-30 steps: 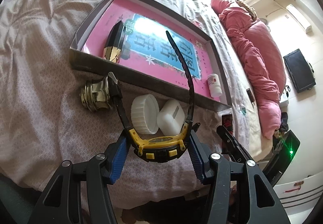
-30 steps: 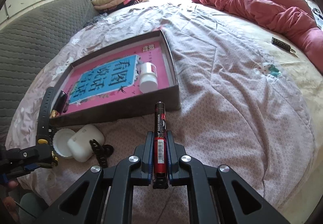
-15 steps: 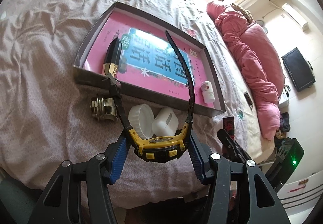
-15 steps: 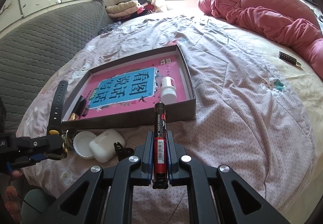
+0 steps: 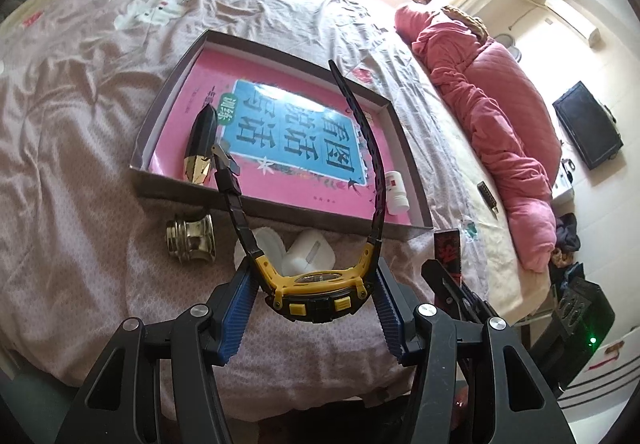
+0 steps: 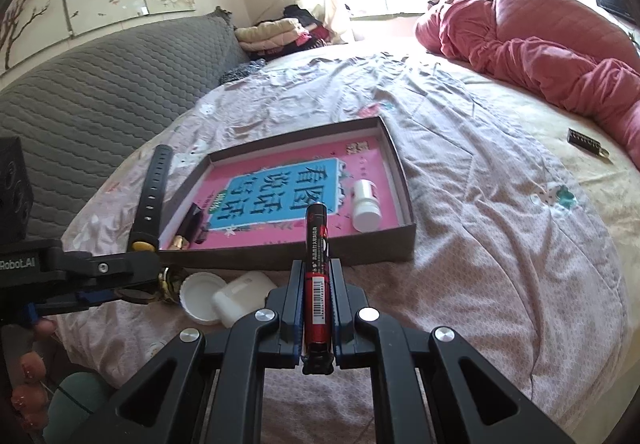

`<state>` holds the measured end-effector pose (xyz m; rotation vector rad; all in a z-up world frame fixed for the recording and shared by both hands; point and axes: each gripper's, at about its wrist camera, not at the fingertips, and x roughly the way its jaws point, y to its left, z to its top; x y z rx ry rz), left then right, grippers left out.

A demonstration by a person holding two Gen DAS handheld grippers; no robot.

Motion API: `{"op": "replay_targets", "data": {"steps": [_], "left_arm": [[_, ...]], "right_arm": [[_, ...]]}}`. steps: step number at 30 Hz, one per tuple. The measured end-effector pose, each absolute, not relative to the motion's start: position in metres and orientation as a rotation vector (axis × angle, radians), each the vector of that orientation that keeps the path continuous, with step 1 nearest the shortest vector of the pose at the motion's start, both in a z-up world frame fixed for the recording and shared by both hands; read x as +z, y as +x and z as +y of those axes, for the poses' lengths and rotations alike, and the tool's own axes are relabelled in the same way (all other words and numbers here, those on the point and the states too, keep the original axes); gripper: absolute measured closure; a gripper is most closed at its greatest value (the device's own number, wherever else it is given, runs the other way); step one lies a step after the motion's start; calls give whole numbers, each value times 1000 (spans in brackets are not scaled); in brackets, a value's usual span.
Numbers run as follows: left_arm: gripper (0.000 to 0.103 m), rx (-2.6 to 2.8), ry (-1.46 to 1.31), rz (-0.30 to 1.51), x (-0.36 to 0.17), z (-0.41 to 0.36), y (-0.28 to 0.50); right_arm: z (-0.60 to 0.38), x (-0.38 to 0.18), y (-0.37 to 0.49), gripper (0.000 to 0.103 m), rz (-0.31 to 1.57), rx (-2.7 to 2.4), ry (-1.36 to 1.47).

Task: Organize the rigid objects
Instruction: 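Carry the watch with the left gripper while the right carries the lighter over the tray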

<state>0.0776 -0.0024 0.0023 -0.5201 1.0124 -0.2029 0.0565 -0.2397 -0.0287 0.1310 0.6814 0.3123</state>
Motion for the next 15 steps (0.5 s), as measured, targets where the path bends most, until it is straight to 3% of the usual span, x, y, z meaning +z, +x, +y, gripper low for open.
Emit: {"op": "replay_targets", "data": {"steps": [15], "left_arm": [[46,-184,-491,975,16,-1,88]], "right_arm": [[-236,-22,57,92,638,339,138]]}}
